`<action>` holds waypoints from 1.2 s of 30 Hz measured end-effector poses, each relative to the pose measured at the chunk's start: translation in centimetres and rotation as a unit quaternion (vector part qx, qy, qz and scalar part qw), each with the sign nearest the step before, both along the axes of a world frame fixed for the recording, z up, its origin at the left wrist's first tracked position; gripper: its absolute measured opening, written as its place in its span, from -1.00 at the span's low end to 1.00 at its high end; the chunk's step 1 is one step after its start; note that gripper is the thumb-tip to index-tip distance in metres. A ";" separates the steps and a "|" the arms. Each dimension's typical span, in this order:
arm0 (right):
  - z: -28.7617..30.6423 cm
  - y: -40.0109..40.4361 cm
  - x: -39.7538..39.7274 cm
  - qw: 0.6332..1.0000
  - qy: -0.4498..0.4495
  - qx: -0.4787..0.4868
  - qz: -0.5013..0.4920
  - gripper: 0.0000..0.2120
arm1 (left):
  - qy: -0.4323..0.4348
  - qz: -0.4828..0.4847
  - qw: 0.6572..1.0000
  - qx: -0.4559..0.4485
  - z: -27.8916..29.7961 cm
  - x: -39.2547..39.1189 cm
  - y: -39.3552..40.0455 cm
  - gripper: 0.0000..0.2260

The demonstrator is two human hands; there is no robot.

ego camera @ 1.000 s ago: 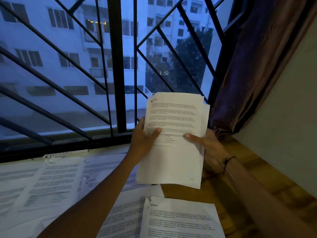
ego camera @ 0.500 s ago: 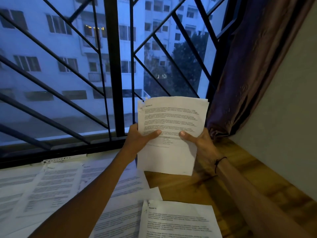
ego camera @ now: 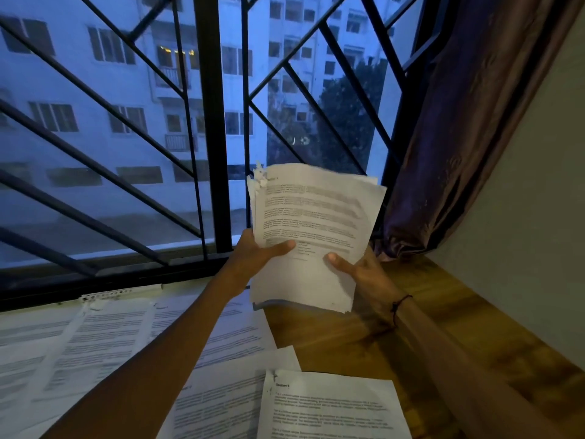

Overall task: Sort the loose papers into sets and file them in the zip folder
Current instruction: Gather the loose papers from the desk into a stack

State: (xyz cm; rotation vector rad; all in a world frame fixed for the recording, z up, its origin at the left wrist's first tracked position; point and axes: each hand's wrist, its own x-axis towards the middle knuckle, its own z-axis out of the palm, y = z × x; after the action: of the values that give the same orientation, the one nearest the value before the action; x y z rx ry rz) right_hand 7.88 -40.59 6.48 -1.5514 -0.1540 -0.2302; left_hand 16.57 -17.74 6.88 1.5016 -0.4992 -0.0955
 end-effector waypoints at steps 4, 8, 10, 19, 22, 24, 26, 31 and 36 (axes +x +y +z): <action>-2.6 -0.1 0.3 0.998 0.056 0.007 0.025 -0.44 | 0.008 0.010 0.998 0.056 -1.5 -0.2 0.6 -0.56; -2.1 -0.4 0.7 1.000 0.022 -0.010 -0.017 -0.63 | 0.001 0.042 0.999 0.002 -0.1 0.0 1.2 -0.55; -1.3 -0.8 1.0 1.000 0.005 0.009 -0.025 -0.71 | -0.014 0.042 0.999 -0.014 0.9 0.1 1.3 -0.59; -0.5 1.2 1.8 0.997 -0.024 0.019 -0.072 -0.70 | -0.052 0.050 0.997 0.029 0.8 -0.2 0.0 -0.83; -0.5 1.6 2.2 0.996 -0.035 0.023 -0.081 -0.73 | -0.053 0.065 0.996 0.013 1.4 0.0 0.7 -0.83; -0.7 2.1 2.6 0.997 -0.039 0.001 -0.070 -0.72 | -0.044 0.059 0.997 0.034 1.3 0.0 1.5 -0.84; -1.4 2.7 3.0 0.997 -0.026 -0.022 -0.062 -0.71 | -0.040 0.054 0.995 0.067 0.7 -0.2 2.3 -0.82; -0.9 4.3 3.6 0.999 -0.030 -0.012 -0.034 -0.66 | -0.056 0.075 0.993 0.066 2.1 -0.1 4.8 -0.77; 0.7 6.3 3.9 0.997 -0.061 -0.054 0.015 -0.69 | -0.093 0.131 0.986 0.046 4.4 0.6 9.7 -0.64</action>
State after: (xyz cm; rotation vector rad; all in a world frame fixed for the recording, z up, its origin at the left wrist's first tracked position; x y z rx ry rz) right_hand 11.82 -34.24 7.14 -1.6425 -0.2896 -0.2959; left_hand 17.19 -8.05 11.28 1.6622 -0.4473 0.2321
